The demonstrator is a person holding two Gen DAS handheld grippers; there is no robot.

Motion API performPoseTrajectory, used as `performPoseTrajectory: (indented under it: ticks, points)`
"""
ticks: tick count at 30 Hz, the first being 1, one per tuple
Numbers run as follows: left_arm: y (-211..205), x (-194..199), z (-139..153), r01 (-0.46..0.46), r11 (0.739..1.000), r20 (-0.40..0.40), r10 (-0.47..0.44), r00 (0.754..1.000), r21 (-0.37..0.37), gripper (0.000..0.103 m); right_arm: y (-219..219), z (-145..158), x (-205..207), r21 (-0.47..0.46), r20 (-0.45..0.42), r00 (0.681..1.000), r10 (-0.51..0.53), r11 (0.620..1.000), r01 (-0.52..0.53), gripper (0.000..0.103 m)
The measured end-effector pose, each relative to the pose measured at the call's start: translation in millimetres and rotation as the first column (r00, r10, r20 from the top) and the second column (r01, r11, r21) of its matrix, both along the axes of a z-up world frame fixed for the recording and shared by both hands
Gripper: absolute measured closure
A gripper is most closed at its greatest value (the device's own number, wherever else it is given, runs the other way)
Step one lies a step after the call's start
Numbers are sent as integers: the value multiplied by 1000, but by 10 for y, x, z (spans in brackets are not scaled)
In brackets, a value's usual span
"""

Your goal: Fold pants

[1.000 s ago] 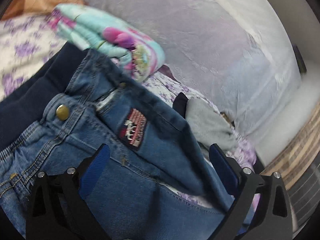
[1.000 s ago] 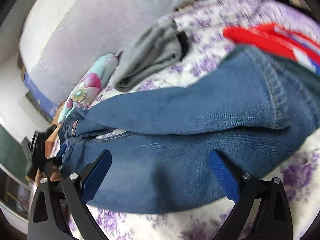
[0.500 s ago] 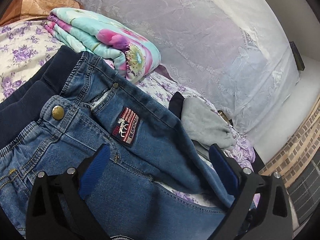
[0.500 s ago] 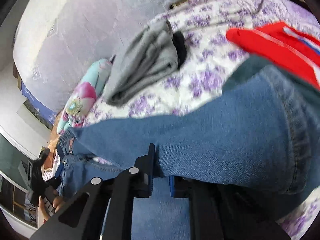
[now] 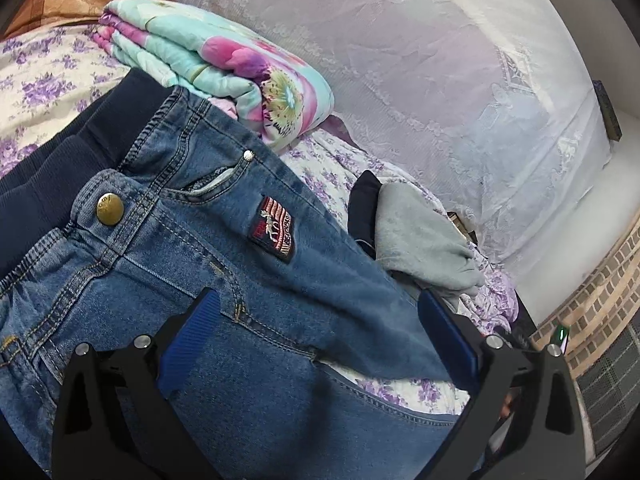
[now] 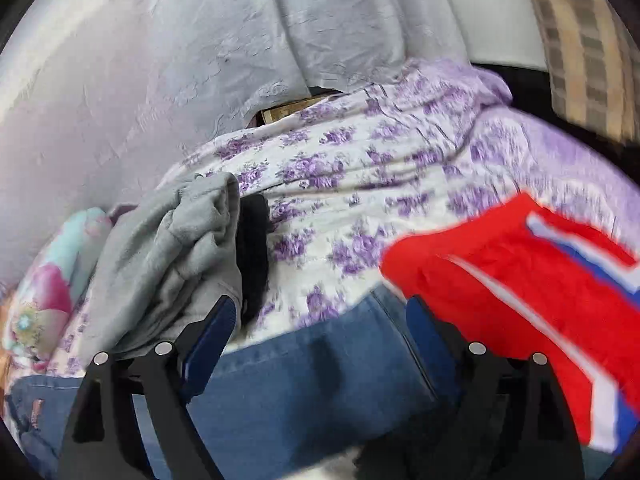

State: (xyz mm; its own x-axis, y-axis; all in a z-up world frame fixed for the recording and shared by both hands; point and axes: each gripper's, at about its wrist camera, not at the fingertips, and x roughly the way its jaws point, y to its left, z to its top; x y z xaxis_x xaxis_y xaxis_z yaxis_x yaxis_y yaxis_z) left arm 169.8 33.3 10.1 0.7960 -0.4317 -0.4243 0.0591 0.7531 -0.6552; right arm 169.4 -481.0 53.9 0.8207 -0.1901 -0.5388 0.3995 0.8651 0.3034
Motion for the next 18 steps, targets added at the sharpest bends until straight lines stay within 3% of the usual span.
performPoseTrajectory:
  ticks: [7,11,15,18]
  points:
    - [24,4,14,3,1000,-3,-3,1000,-20,6,-38,126,-319,107,62,994,86,990,-92,23]
    - [60,-33,10,3,999,-1,-3,1000,-43,6,123,-22,-455,139,-26,985,172,976,-167,37]
    - [43,-27,-16,3,999,-16,-3,1000,-36,6,174,-231,-450,242,-77,973,216,951,-192,47]
    - [22,-19,-30,5,1000,-21,-6,1000,-21,6,247,-271,-295,175,-104,974,200,968,-180,53]
